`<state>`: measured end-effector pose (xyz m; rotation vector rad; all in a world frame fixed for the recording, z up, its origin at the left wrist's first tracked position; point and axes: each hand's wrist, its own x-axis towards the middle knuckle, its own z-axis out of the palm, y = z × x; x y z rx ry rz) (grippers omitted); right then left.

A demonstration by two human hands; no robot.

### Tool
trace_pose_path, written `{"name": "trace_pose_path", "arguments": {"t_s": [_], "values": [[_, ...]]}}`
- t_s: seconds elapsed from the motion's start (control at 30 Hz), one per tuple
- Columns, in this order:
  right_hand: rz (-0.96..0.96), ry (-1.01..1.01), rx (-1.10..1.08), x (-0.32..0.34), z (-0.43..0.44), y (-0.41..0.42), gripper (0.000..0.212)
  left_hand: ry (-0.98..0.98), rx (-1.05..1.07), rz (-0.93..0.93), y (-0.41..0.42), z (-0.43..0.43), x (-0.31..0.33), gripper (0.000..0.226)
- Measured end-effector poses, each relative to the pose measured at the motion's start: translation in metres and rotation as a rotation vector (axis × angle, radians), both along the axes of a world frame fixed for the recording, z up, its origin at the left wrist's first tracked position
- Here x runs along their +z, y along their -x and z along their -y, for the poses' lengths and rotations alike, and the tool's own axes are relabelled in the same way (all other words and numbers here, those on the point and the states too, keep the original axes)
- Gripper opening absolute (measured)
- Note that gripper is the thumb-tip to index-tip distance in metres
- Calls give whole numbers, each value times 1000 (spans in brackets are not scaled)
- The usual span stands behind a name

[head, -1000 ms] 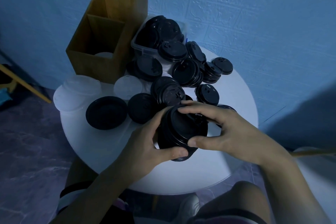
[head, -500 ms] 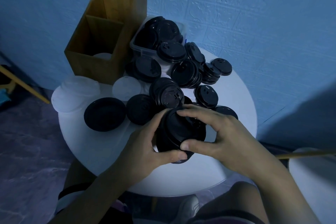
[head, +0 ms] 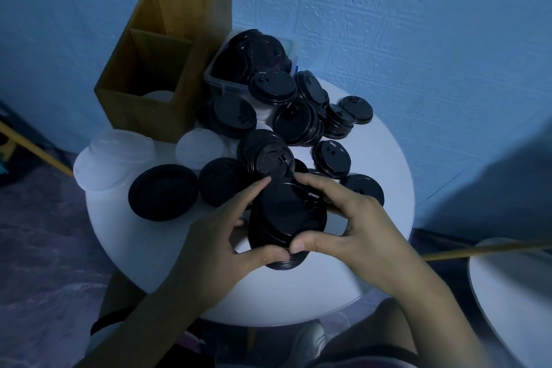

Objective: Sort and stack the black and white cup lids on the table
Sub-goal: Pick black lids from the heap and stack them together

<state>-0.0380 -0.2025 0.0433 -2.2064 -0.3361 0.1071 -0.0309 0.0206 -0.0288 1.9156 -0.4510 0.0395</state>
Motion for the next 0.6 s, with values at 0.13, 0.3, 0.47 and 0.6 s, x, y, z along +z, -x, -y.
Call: {"name": "trace_pose_path", "arguments": {"t_s": [0.13,0.3,0.47,0.6], "values": [[-11,0,-2,-4,2,-2,83,2,-11,-10,1,-1,2,91],[-82,-100,82,-5,8,-4,82,54,-63,-62,0,4,4,85],[-99,-388,33,9,13,-36,32,67,-42,-55,1,6,3,81],[180,-312,-291,19,9,-101,12,81,-28,-59,-3,7,0,81]]}}
